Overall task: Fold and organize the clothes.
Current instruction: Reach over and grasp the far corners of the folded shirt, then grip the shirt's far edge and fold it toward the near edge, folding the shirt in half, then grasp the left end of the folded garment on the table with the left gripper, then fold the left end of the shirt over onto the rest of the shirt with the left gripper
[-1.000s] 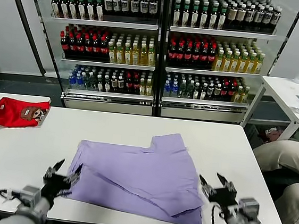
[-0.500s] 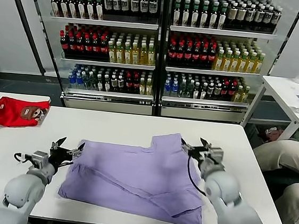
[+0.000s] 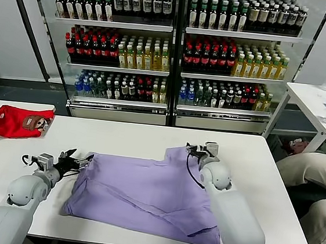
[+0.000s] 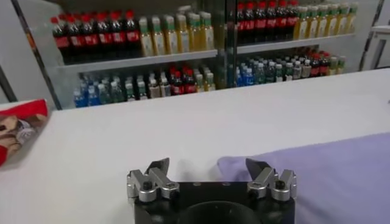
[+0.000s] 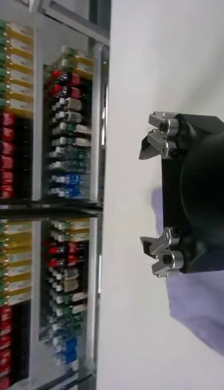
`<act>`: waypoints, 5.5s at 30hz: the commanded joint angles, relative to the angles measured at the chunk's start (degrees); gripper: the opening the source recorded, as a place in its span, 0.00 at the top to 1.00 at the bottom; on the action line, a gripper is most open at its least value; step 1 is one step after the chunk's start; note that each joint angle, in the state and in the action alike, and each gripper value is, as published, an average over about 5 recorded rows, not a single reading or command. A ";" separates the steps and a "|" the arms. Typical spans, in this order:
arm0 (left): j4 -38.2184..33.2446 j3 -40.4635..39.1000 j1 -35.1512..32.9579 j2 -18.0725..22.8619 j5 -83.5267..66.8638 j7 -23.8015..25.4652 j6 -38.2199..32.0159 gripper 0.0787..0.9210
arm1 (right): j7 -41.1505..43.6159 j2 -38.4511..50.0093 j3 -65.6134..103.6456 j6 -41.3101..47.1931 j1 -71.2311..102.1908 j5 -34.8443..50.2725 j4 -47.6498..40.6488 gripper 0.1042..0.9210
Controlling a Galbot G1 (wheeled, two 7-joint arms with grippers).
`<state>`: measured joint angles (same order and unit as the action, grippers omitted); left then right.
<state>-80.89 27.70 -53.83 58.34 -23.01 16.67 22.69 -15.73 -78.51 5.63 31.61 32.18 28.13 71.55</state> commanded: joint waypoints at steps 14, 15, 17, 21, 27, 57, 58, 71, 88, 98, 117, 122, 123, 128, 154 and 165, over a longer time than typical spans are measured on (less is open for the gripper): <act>5.05 -0.52 2.83 0.68 -0.13 2.24 -0.30 0.41 | -1.19 -2.87 -0.85 -0.59 -1.97 1.35 -5.13 0.43; 5.14 -0.49 2.76 0.81 -0.12 2.26 -0.32 0.44 | -1.22 -2.85 -0.82 -0.59 -1.95 1.37 -5.12 0.47; 5.36 -0.46 2.63 1.06 -0.11 2.29 -0.36 0.50 | -1.22 -2.73 -0.81 -0.61 -1.92 1.36 -5.07 0.54; 5.24 -0.53 2.29 1.37 -0.11 2.30 -0.44 0.64 | -1.12 -2.51 -0.72 -0.79 -1.95 1.31 -4.98 0.69; 3.63 -0.71 2.14 1.63 -1.66 1.72 -1.69 0.84 | 0.48 -1.42 -0.54 -4.89 -0.19 -1.66 -1.57 0.90; -16.76 6.88 -23.11 -2.86 -11.37 -3.63 -11.34 0.99 | -3.34 18.67 7.94 -1.12 38.85 5.29 50.80 0.98; -16.69 7.21 -23.18 -2.97 -11.13 -3.67 -11.26 0.99 | -3.32 18.55 7.87 -1.22 39.08 5.04 50.70 0.98; -20.69 9.63 -26.21 -4.18 -10.07 -1.37 -6.58 0.99 | -3.29 18.09 7.16 -1.25 40.35 1.79 49.00 0.98; -25.90 8.44 -27.30 -2.31 -4.09 -13.62 -1.00 0.62 | -3.60 18.86 10.97 1.06 49.96 0.81 57.69 0.63; -28.17 4.57 -27.89 1.99 -13.47 -28.58 5.19 0.27 | -3.73 17.84 10.76 0.00 53.22 -1.56 60.32 0.29; -29.61 3.81 -29.14 3.38 -16.64 -28.87 6.36 0.56 | -3.45 17.01 10.25 -0.92 53.26 -2.42 58.51 0.12; -29.65 3.51 -29.42 3.67 -15.51 -28.63 6.29 0.73 | -3.38 16.83 10.14 -1.03 53.20 -2.51 58.32 0.12; -29.88 3.59 -29.41 3.72 -15.07 -28.59 6.28 0.76 | -3.38 16.80 10.11 -1.04 53.20 -2.55 58.32 0.12; -32.39 5.95 -29.13 3.61 -7.36 -29.31 5.56 0.92 | -3.37 16.87 10.36 -1.12 53.29 -2.70 58.56 0.12; -48.55 12.78 -30.36 4.05 -21.51 -19.11 10.64 0.96 | -2.94 16.40 10.63 -2.08 53.75 -4.52 58.11 0.12; -40.03 -6.71 -20.17 11.26 -9.34 -18.85 10.62 0.96 | -2.65 16.14 10.47 -2.10 54.01 -4.65 57.90 0.12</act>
<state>-122.92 38.76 -81.44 63.58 -34.74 -3.38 31.85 -18.38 -62.30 16.10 29.55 86.09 23.65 129.65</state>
